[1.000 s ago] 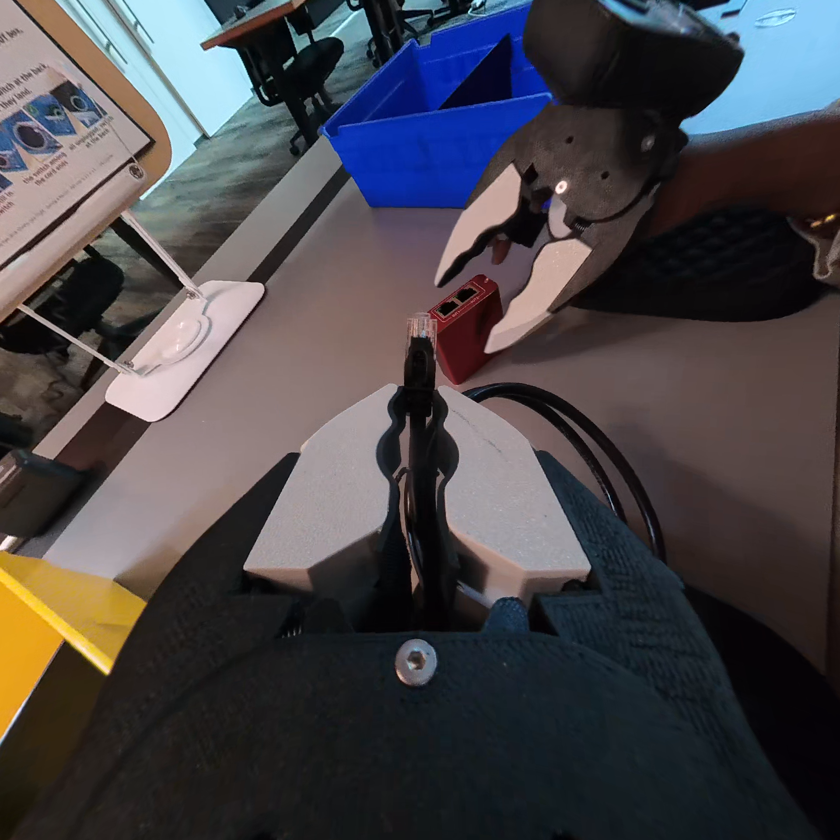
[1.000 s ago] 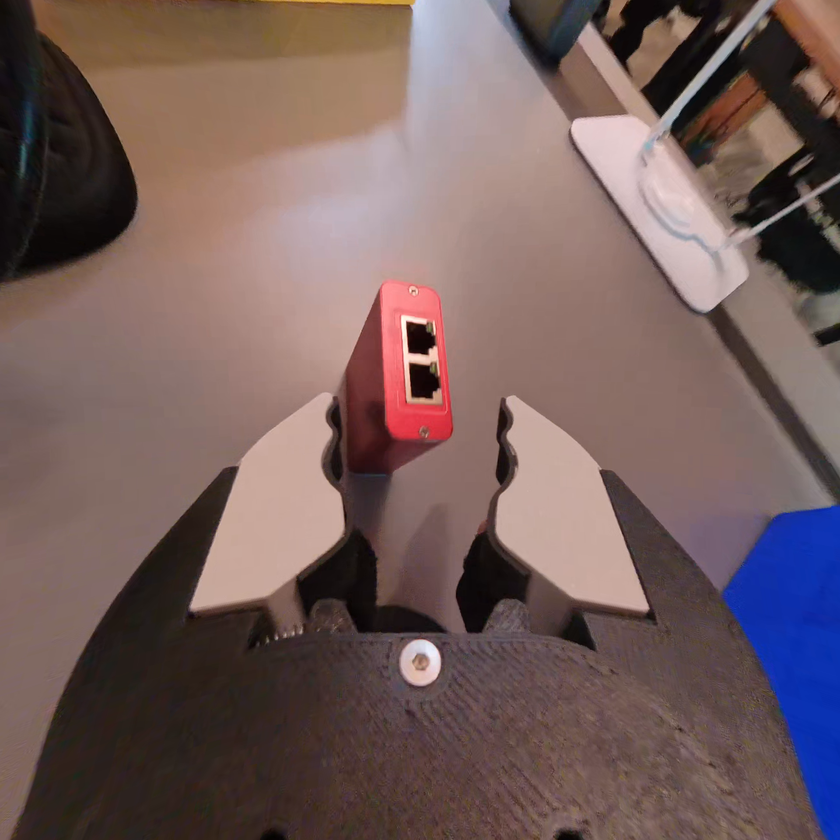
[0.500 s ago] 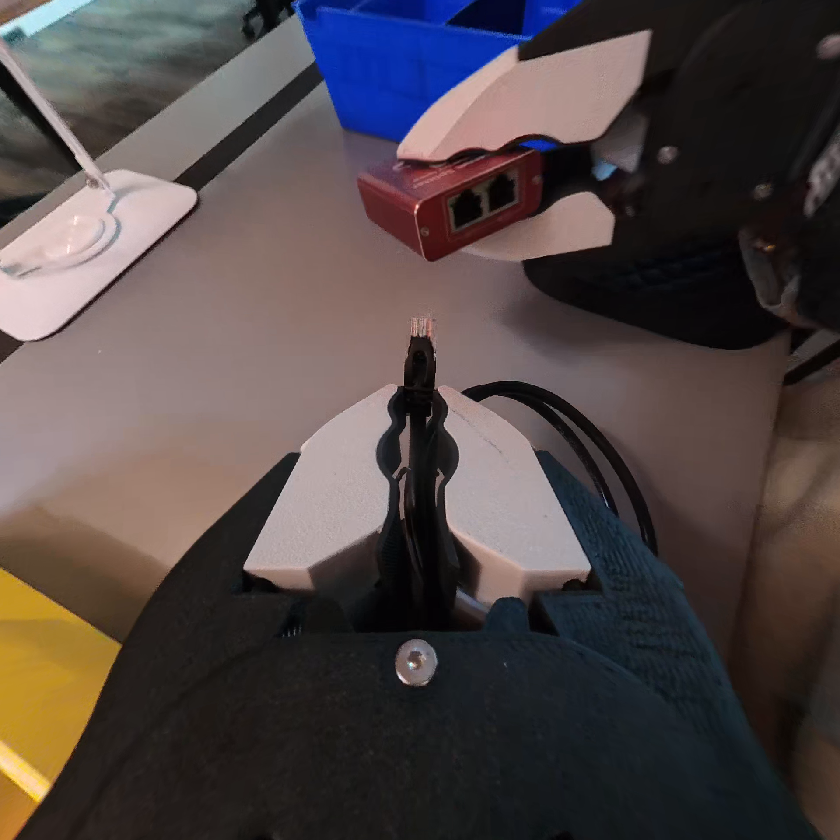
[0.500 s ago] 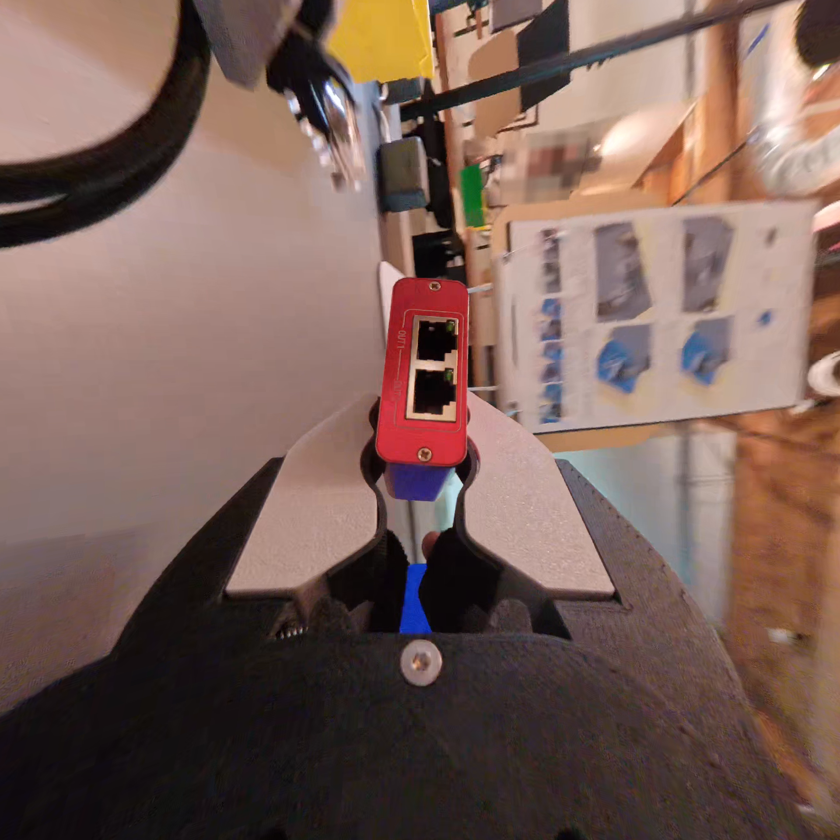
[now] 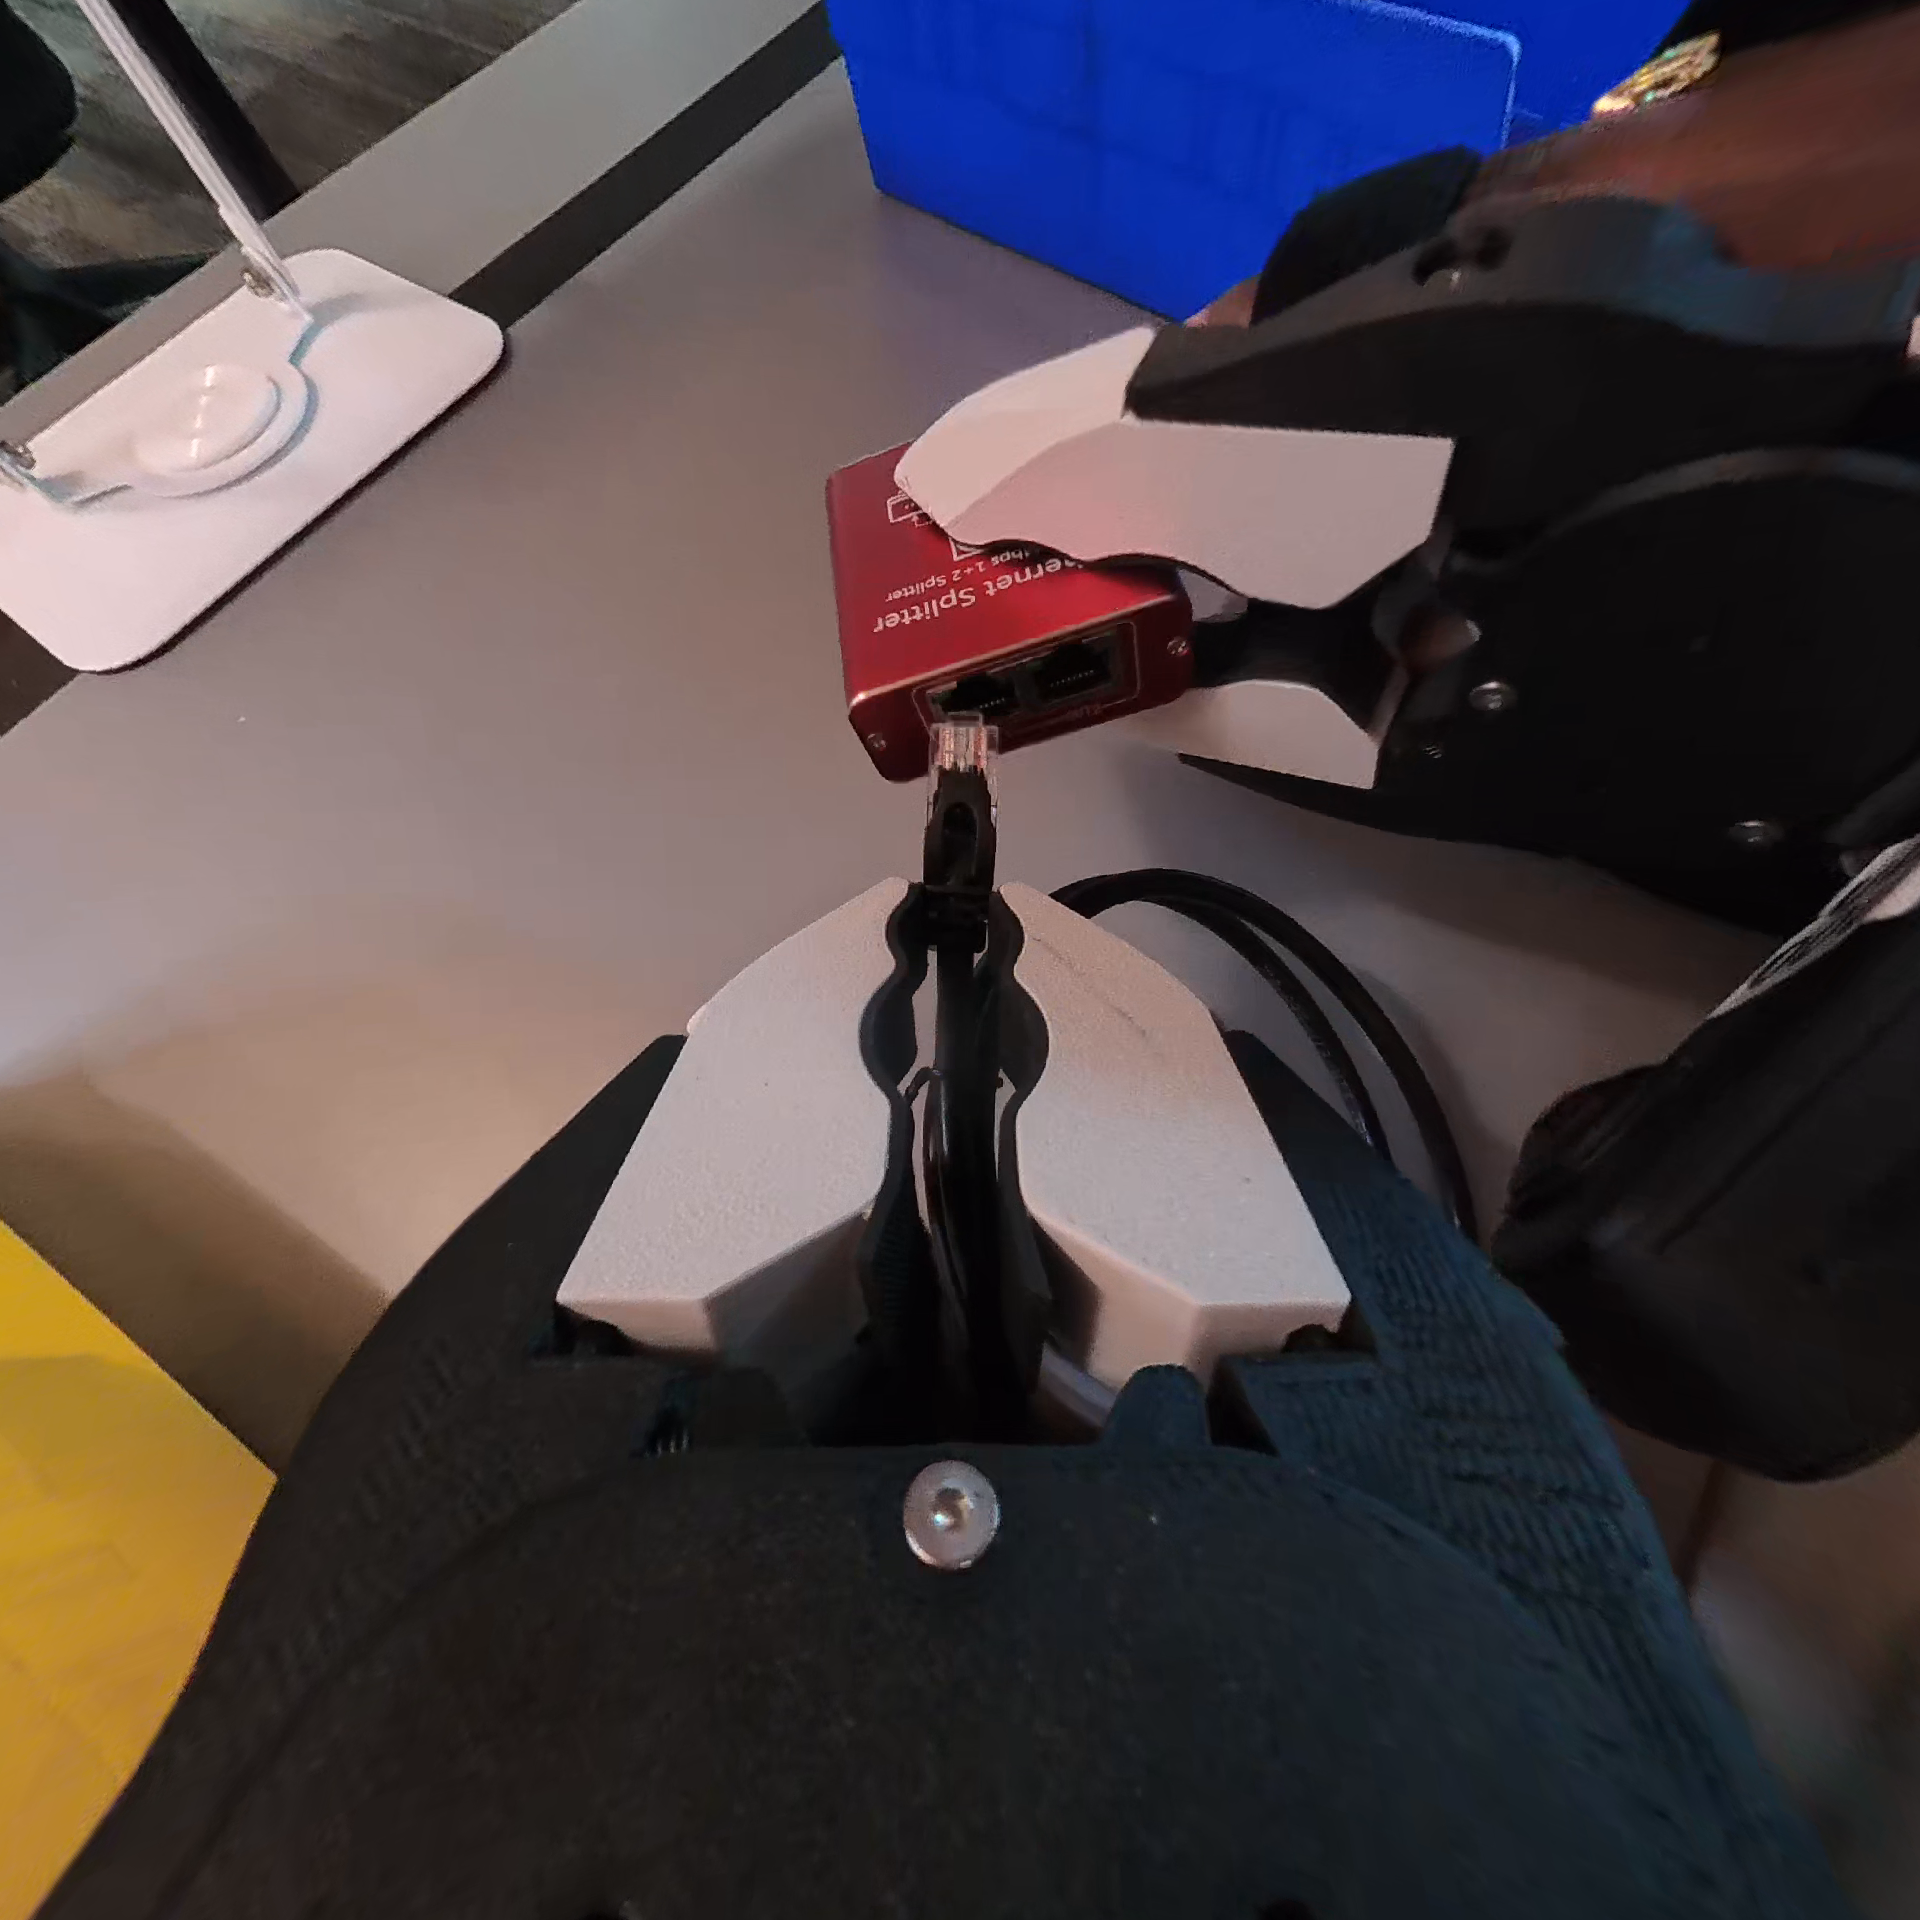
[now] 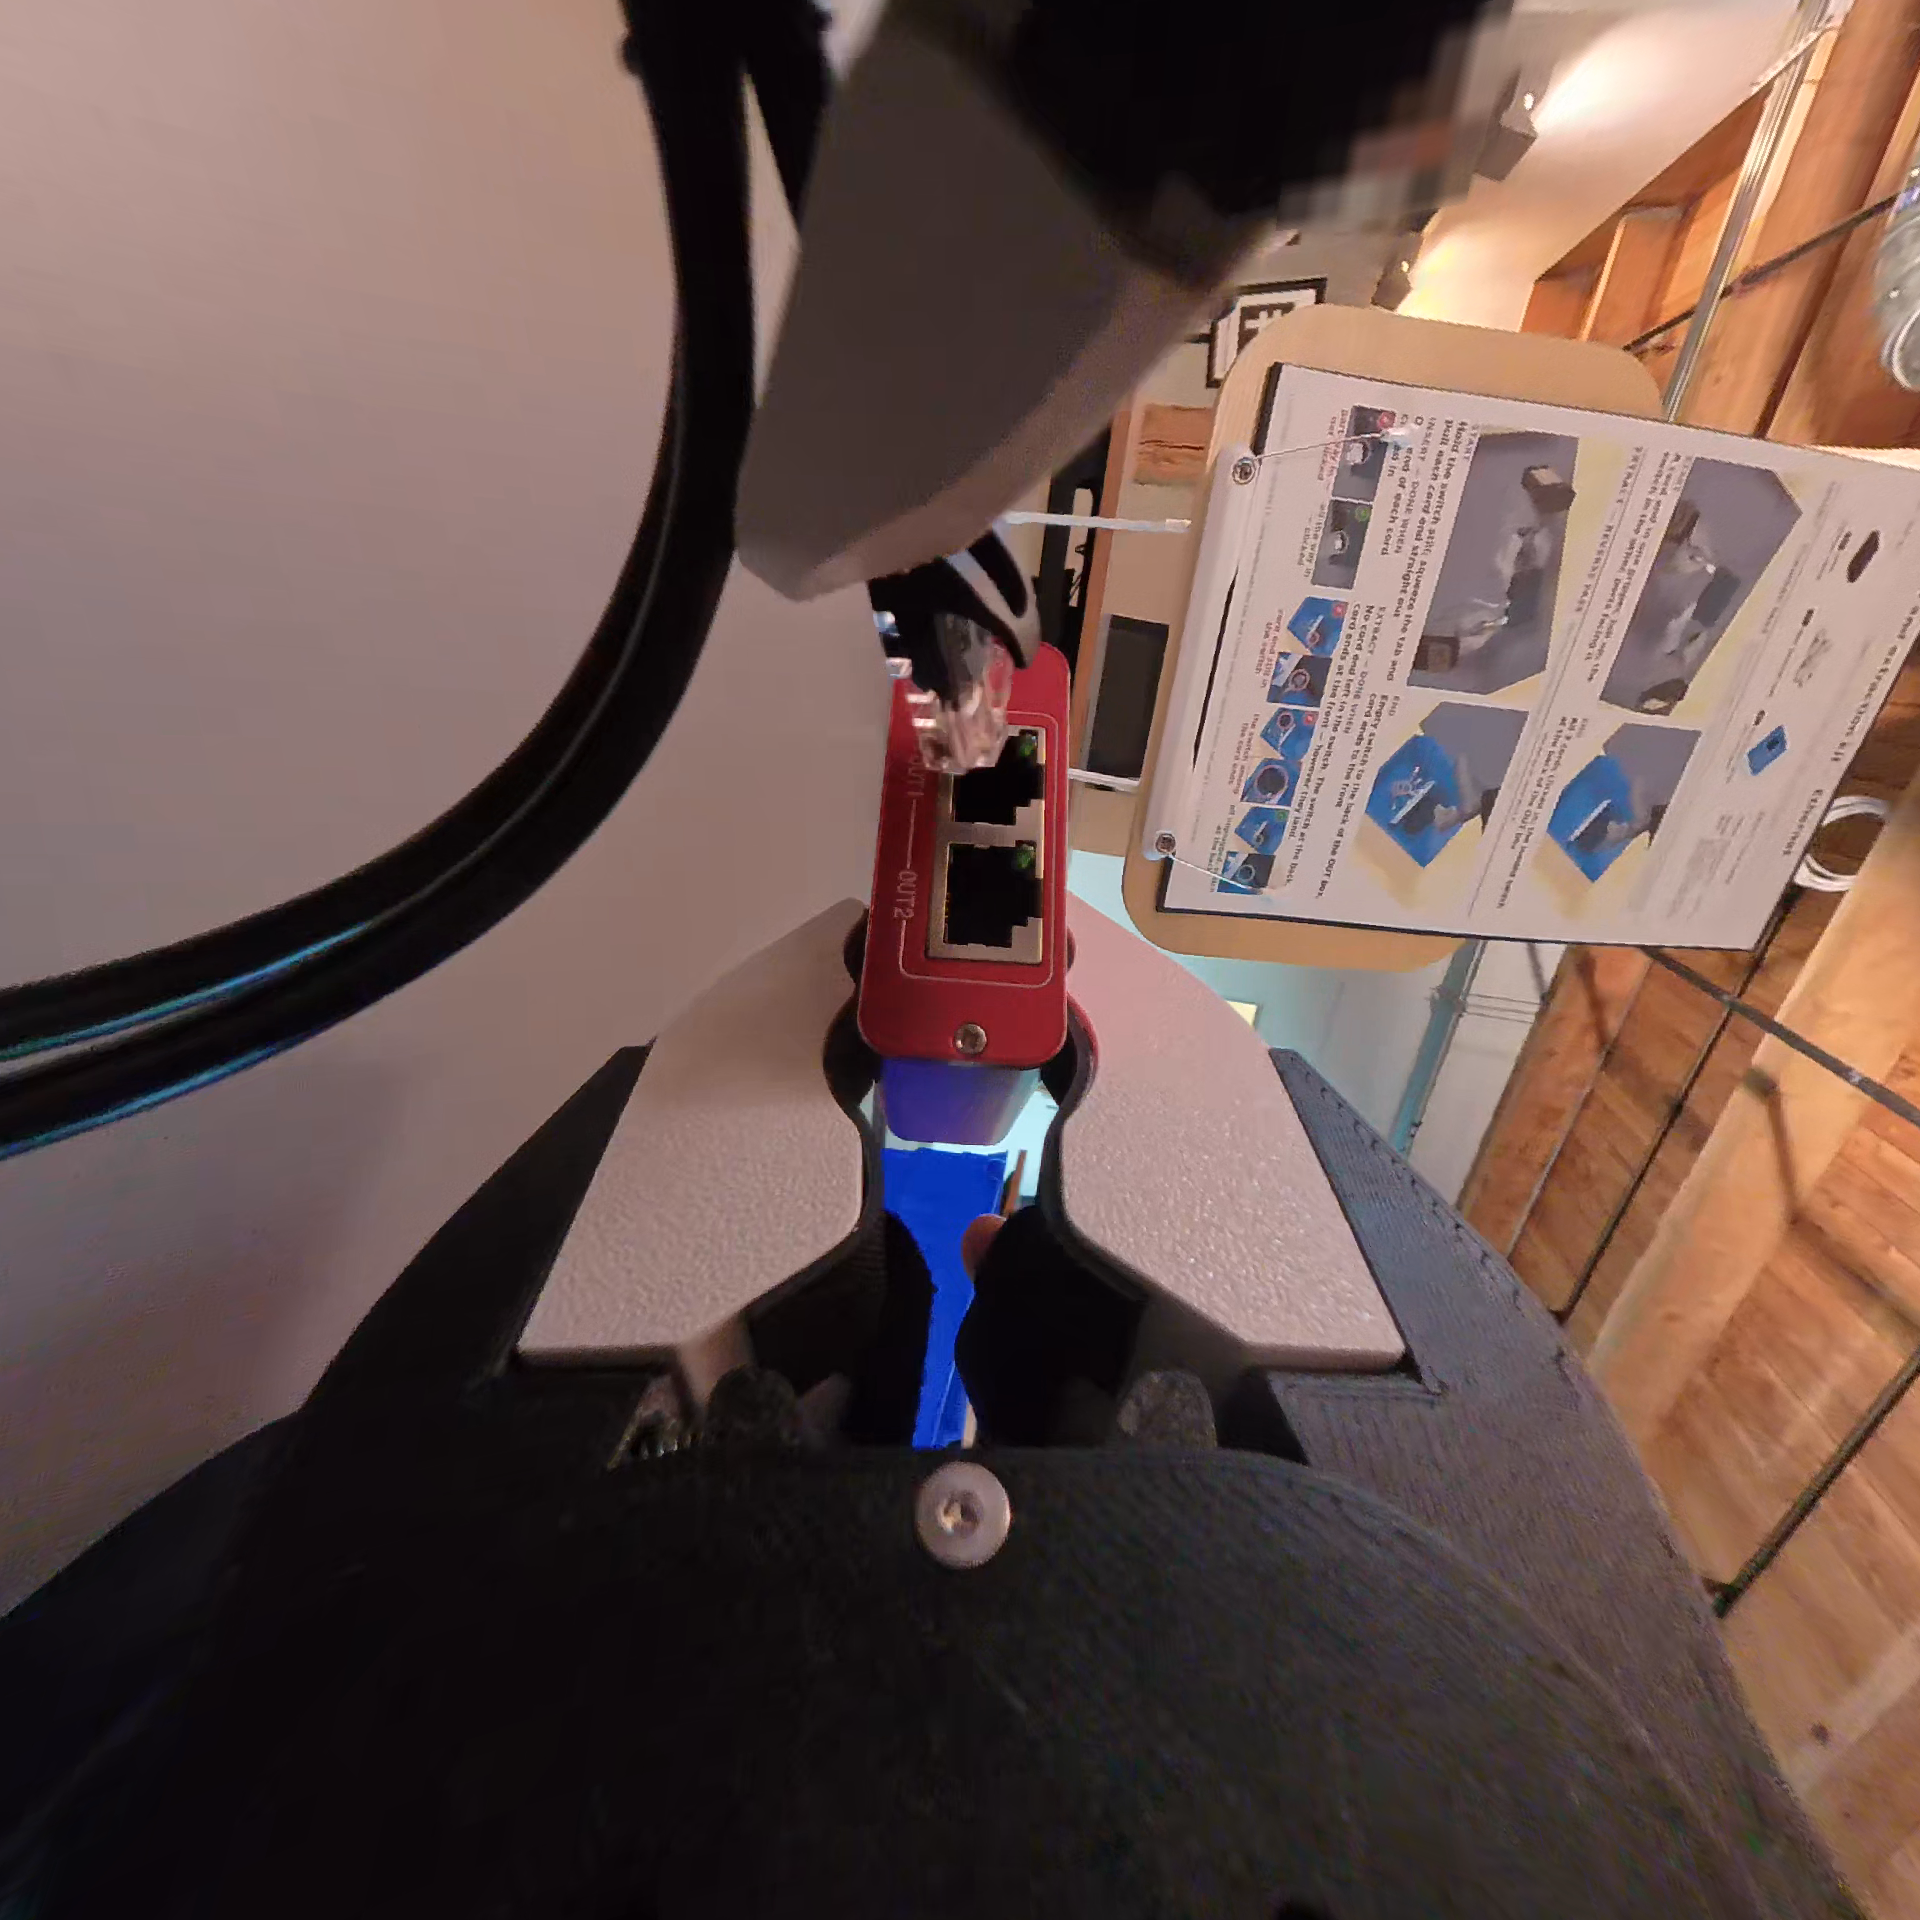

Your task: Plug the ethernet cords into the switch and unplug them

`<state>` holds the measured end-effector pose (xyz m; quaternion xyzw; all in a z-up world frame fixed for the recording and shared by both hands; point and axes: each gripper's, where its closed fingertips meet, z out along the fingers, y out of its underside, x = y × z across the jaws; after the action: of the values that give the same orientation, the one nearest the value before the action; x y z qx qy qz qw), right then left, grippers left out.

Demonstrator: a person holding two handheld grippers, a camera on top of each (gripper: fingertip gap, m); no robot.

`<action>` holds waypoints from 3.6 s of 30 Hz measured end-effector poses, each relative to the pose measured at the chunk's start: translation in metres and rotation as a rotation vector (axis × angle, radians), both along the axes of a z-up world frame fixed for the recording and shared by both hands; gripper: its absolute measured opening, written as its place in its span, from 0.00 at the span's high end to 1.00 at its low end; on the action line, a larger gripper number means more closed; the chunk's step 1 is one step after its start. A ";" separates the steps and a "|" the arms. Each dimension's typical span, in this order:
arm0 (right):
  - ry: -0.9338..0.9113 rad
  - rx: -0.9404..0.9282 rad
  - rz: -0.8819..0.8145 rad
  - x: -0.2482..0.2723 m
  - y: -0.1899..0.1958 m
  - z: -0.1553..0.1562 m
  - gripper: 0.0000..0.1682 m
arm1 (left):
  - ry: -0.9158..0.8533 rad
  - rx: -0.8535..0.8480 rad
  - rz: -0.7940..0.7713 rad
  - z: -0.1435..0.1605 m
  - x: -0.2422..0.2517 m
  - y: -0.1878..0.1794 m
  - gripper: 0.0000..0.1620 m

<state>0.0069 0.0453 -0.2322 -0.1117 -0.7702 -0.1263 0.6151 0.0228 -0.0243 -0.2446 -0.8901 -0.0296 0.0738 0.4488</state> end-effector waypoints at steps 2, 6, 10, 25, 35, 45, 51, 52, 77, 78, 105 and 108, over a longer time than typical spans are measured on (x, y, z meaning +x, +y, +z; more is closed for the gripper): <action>-0.004 0.036 -0.005 0.000 0.001 -0.002 0.83 | -0.005 0.001 0.015 0.001 0.000 0.001 0.93; 0.000 0.063 -0.013 -0.003 0.003 -0.003 0.83 | -0.031 -0.004 0.043 0.001 -0.001 0.004 0.93; 0.005 0.083 -0.024 -0.005 0.003 -0.004 0.83 | -0.010 -0.059 0.053 -0.006 0.000 0.005 0.93; 0.036 0.156 -0.008 -0.007 0.000 -0.003 0.83 | -0.108 -0.094 0.079 -0.013 -0.001 0.006 0.93; 0.043 0.325 0.126 -0.013 -0.014 -0.008 0.83 | -0.209 -0.114 0.054 -0.020 -0.007 0.008 0.93; -0.022 0.218 0.365 0.000 -0.029 -0.018 0.84 | 0.055 -0.200 -0.247 -0.021 -0.001 0.007 0.93; -0.096 0.161 0.430 0.011 -0.031 -0.022 0.84 | 0.015 -0.168 -0.299 -0.020 0.006 0.012 0.93; -0.103 0.172 0.430 0.011 -0.031 -0.022 0.84 | 0.041 -0.180 -0.302 -0.020 0.005 0.013 0.93; 0.221 -0.203 0.649 0.029 -0.035 0.068 0.61 | 0.227 0.530 -0.155 0.053 -0.003 0.005 0.93; 0.216 -0.282 0.672 0.033 -0.035 0.072 0.59 | 0.251 0.550 -0.157 0.057 -0.004 0.003 0.93; -0.935 -2.178 0.409 0.071 -0.048 0.047 0.84 | 0.832 0.181 -0.473 0.057 0.024 -0.006 0.93; -0.955 -2.097 0.421 0.077 -0.049 0.042 0.84 | 0.823 0.152 -0.477 0.053 0.027 -0.004 0.93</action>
<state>0.0836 -0.0040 -0.1901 -0.3757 -0.6532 0.6461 -0.1214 0.0496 -0.0287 -0.1916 -0.7336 0.3501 0.3127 0.4915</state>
